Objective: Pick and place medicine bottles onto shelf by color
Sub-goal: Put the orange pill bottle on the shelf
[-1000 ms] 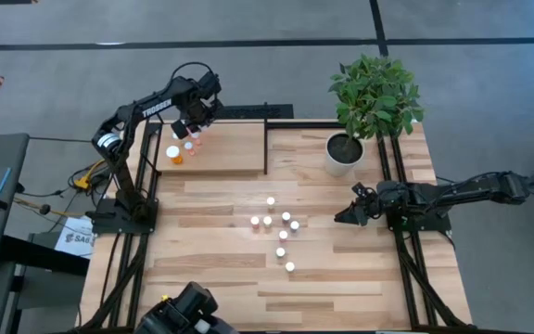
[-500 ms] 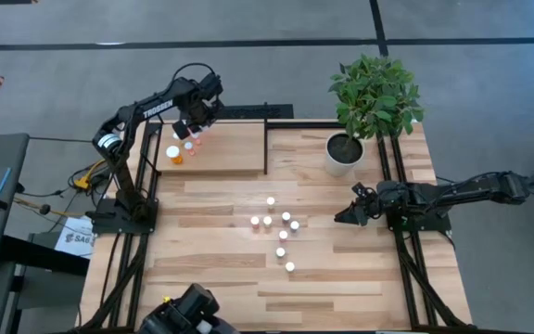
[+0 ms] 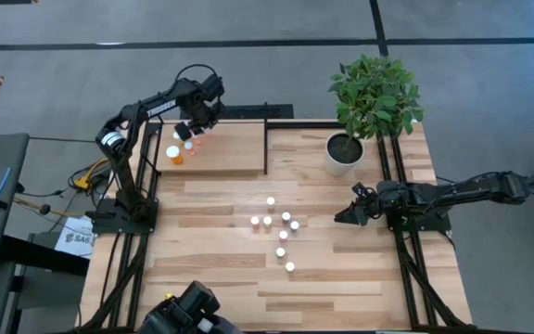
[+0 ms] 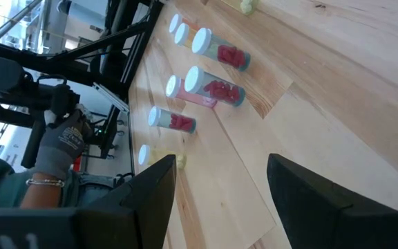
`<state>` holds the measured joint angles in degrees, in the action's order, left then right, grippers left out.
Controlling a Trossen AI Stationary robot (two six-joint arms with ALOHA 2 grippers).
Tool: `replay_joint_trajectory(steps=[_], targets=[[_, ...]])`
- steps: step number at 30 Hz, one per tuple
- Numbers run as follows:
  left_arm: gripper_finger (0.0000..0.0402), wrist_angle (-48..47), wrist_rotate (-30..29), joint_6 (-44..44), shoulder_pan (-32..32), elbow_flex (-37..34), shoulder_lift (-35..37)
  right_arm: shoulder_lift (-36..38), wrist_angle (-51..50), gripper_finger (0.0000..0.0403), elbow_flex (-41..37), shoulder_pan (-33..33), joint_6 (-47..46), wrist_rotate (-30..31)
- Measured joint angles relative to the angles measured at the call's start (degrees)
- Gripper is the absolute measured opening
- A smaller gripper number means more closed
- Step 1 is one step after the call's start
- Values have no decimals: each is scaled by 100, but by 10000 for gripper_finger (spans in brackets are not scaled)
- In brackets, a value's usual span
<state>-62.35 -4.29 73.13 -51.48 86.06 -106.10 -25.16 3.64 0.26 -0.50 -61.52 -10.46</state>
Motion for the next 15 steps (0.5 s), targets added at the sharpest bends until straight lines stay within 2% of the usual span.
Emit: replay_joint_trajectory(steps=[15], targets=[[113,-111,-111,168,-10,0,0,1,0,249,-1,1,0,0]])
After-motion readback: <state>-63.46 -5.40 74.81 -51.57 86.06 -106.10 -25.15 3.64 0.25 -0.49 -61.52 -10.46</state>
